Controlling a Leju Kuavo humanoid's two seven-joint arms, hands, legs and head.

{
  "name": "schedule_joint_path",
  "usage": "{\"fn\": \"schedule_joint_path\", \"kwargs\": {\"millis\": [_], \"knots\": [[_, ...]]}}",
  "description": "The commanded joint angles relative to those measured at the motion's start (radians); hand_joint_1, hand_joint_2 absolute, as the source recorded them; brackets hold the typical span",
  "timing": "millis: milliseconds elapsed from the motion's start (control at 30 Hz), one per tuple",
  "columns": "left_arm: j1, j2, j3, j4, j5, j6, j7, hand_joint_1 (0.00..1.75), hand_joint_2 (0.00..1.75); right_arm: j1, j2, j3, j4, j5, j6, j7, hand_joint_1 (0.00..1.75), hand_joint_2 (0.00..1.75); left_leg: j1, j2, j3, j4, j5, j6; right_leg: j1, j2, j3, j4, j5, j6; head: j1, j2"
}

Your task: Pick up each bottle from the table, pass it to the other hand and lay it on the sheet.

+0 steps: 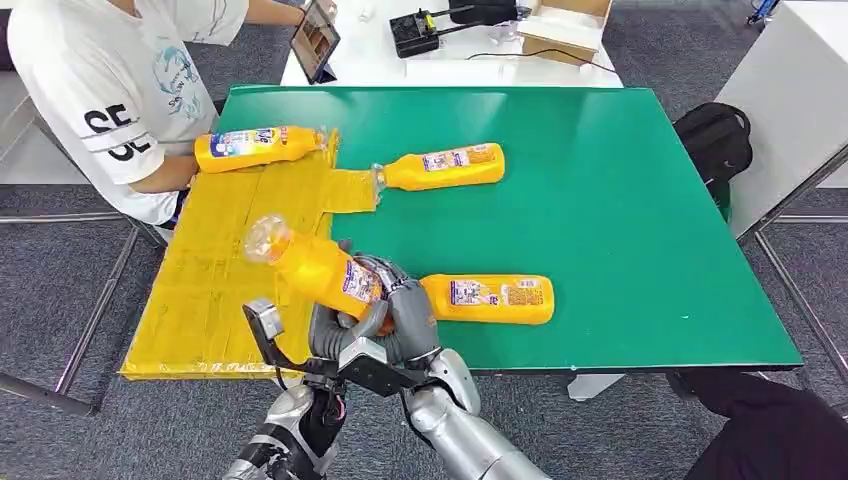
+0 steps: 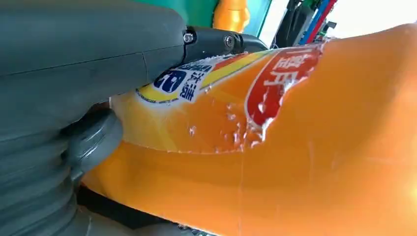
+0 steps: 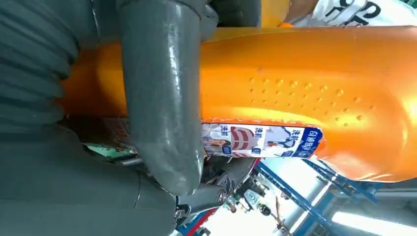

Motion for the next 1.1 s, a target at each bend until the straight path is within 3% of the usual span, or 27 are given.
{"fn": "schedule_joint_path", "kwargs": {"millis": [33,500,533,567,667,700,733,867,1100], "knots": [[-0.069,-0.017,-0.045,0.018,0.025,-0.043,0.015,1.75,1.75,0.007,0.001,0.129,0.104,0.0,0.036,-0.002,1.75,1.75,0.001,-0.001,0.003,0.0,-0.001,0.001,0.001,-0.002,0.004,0.0,-0.002,-0.002,0.0,0.0],[-0.067,-0.017,-0.054,0.012,0.022,-0.051,0.014,1.75,1.75,-0.006,0.001,0.159,0.124,-0.014,0.044,0.006,1.75,1.75,0.001,-0.002,0.006,0.0,-0.003,0.001,0.002,-0.003,0.007,0.0,-0.003,-0.004,0.0,0.0],[-0.068,-0.017,-0.052,0.011,0.021,-0.051,0.014,1.75,1.75,-0.008,0.001,0.162,0.128,-0.012,0.041,0.009,1.36,1.75,0.001,-0.002,0.004,0.0,-0.002,0.001,0.002,-0.003,0.006,0.0,-0.003,-0.003,0.0,0.0],[-0.067,-0.017,-0.05,0.011,0.019,-0.05,0.014,1.75,1.75,-0.007,0.001,0.161,0.124,-0.017,0.036,0.008,0.0,1.75,0.001,-0.002,0.003,0.0,-0.002,0.001,0.001,-0.003,0.004,0.0,-0.002,-0.003,0.0,0.0],[-0.067,-0.017,-0.048,0.009,0.016,-0.049,0.014,1.75,1.75,-0.01,0.001,0.162,0.121,-0.021,0.034,0.007,0.0,1.75,0.0,-0.002,0.002,0.0,-0.001,0.001,0.001,-0.003,0.002,0.0,-0.001,-0.002,0.0,0.0],[-0.064,-0.017,-0.043,0.001,-0.003,-0.039,0.014,1.75,1.75,-0.01,0.001,0.16,0.116,-0.023,0.043,0.007,0.0,0.0,0.001,-0.002,0.004,0.0,-0.002,0.001,0.001,-0.003,0.005,0.0,-0.003,-0.003,0.0,0.0],[-0.062,-0.017,-0.039,-0.002,-0.011,-0.036,0.014,1.75,1.75,-0.009,0.001,0.154,0.11,-0.023,0.048,0.002,0.0,0.0,0.001,-0.002,0.005,0.0,-0.003,0.001,0.002,-0.003,0.006,0.0,-0.003,-0.004,-0.001,0.0],[-0.06,-0.017,0.009,-0.024,-0.065,-0.008,0.014,1.75,1.75,0.039,-0.007,0.029,-0.073,-0.032,0.265,-0.048,0.0,0.0,0.001,-0.002,0.0,0.001,-0.001,0.001,0.001,-0.002,0.001,0.0,-0.001,-0.002,0.0,0.0],[-0.06,-0.017,0.009,-0.023,-0.066,-0.009,0.014,1.75,1.75,0.053,-0.003,0.007,-0.092,-0.004,0.285,-0.039,0.0,0.0,0.001,-0.003,0.004,0.001,-0.002,0.001,0.002,-0.004,0.005,0.0,-0.003,-0.003,0.0,0.0]]}}
